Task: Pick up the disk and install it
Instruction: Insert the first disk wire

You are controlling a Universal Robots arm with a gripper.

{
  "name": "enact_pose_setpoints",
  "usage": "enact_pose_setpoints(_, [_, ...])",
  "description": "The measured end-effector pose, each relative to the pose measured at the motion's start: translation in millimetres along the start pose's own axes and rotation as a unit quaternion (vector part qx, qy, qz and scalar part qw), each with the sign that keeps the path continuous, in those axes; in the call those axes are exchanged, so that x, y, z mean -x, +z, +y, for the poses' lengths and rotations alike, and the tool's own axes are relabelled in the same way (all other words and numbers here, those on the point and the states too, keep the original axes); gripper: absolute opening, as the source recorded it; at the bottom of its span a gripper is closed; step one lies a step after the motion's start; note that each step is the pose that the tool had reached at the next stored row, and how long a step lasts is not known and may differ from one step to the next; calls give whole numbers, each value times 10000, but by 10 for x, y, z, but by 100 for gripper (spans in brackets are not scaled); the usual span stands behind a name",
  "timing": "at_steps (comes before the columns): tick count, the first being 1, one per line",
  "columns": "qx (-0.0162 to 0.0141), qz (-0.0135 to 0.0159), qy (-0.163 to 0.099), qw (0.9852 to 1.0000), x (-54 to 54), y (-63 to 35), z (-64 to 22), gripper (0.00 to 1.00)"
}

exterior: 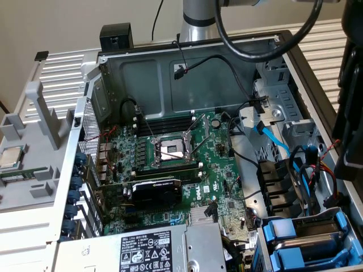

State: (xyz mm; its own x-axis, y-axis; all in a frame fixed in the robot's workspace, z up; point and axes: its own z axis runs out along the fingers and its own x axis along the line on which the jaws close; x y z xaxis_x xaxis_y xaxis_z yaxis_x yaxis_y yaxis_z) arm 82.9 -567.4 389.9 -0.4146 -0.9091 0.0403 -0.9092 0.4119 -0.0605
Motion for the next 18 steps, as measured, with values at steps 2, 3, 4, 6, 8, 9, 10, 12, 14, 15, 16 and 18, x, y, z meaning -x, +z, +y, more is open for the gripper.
enact_pose_setpoints(2, [0, 0, 0, 10000, -1, 0, 1, 59])
enact_pose_setpoints(3, [0, 0, 1, 10000, -2, 1, 4, 59])
enact_pose_setpoints(4, [-1, 2, 1, 10000, -5, 4, 13, 59])
enact_pose_setpoints(6, [-13, 8, 1, 10000, -16, 7, 44, 59])
enact_pose_setpoints(8, [-34, 14, 5, 10000, -23, 15, 65, 59])
enact_pose_setpoints(9, [-48, 21, 7, 10000, -21, 19, 69, 59])
enact_pose_setpoints(10, [-67, 23, 10, 10000, -17, 24, 72, 59])
enact_pose_setpoints(12, [-95, 24, 15, 10000, -6, 36, 78, 59])
enact_pose_setpoints(14, [-104, 32, 23, 9999, 3, 58, 82, 59])
enact_pose_setpoints(15, [-107, 35, 29, 9999, 6, 69, 87, 59])
enact_pose_setpoints(16, [-110, 39, 34, 9999, 6, 81, 98, 59])
enact_pose_setpoints(18, [-115, 48, 40, 9999, 10, 106, 114, 59])
